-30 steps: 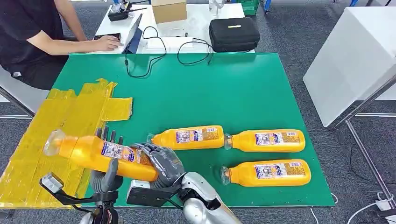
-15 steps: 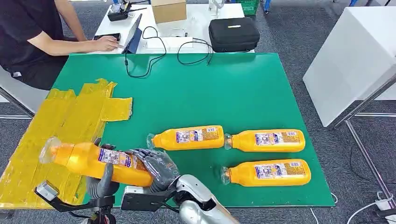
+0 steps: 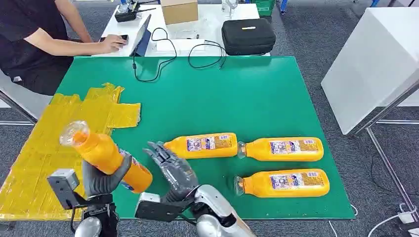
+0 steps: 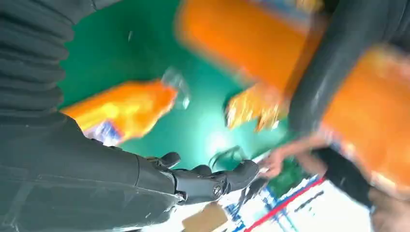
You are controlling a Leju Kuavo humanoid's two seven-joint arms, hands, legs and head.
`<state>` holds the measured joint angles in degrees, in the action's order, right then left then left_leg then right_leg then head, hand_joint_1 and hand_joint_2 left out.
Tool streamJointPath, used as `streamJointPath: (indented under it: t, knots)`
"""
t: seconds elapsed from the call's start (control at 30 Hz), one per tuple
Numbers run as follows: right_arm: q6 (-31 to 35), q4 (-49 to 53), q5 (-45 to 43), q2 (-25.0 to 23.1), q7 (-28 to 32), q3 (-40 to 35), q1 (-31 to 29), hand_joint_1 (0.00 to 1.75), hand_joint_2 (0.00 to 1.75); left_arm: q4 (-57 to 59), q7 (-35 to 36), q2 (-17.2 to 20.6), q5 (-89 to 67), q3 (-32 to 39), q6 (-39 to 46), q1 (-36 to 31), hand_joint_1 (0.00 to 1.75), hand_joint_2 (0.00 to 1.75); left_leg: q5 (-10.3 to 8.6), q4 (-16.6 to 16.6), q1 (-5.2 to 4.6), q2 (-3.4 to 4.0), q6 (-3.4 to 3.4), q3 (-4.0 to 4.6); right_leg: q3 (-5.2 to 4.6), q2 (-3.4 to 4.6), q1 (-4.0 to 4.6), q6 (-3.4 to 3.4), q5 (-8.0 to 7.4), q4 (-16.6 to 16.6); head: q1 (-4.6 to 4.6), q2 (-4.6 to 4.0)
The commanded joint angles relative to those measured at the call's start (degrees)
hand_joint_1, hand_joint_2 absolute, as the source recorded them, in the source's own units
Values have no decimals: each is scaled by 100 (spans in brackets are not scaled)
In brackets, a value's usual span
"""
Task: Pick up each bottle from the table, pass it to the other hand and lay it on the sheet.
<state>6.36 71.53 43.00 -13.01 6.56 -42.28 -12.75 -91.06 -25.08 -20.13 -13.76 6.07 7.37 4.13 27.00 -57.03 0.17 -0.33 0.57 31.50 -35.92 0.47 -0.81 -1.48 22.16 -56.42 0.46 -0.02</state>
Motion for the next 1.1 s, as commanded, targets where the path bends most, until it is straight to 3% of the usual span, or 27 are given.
streamJointPath:
  t: [0.03, 0.1, 0.2, 0.3, 0.53, 0.77, 0.8, 1.1]
  knots:
    - [-568, 656, -505, 922, 94, 1394, -652, 0, 0, 975, 205, 629, -2193, 329, 1359, -1466, 175, 175, -11, 2, -2, -20, 2, 2, 9, -25, -1, 0, -6, 5, 2, 0]
    - [-573, 650, -480, 866, 103, 1373, -609, 0, 0, 938, 201, 604, -2203, 317, 1374, -1405, 175, 175, -6, -7, 5, -9, 1, -4, 19, -15, 5, 3, -8, 6, 0, 0]
    - [-583, 443, -521, 1098, 90, 1372, -1093, 0, 0, 1389, 354, 879, -3784, 318, 2672, -1691, 175, 175, -5, -8, 1, 3, 1, -11, 19, -7, 1, 0, -7, 3, 0, 0]
    - [-639, 288, -551, 1190, 95, 1429, -1360, 0, 0, 2009, 651, 1143, -4668, 325, 3086, -1916, 175, 175, -3, -11, 7, 2, -1, -19, 28, -9, 7, 4, -5, 4, -2, 0]
    - [-659, 245, -544, 1202, 88, 1341, -1373, 0, 0, 2375, 798, 1242, -4895, 308, 3195, -2034, 175, 175, -5, -11, 3, 6, 1, -10, 17, -3, 2, -1, -6, 1, 0, 0]
    - [-733, -360, -546, 1285, 183, 1209, -1635, 0, 0, 4428, 1656, 1784, -6191, 790, 3263, -2752, 175, 175, -6, -4, 6, 10, -2, -27, 36, -1, 6, 4, -7, 8, 0, 0]
    - [-748, -427, -558, 1300, 210, 1205, -1667, 0, 175, 4716, 1686, 1847, -6230, 863, 3263, -2845, 175, 175, -8, -6, 2, 11, 0, -12, 22, 2, 1, 1, -9, 5, 0, 0]
    - [-948, -933, -486, 1340, 213, 1018, -1965, 0, 175, 5694, 2174, 2278, -6581, 1022, 2927, -3184, 175, 175, -3, -12, 13, 16, -3, -16, 24, 5, 9, 3, -5, 1, 0, 0]
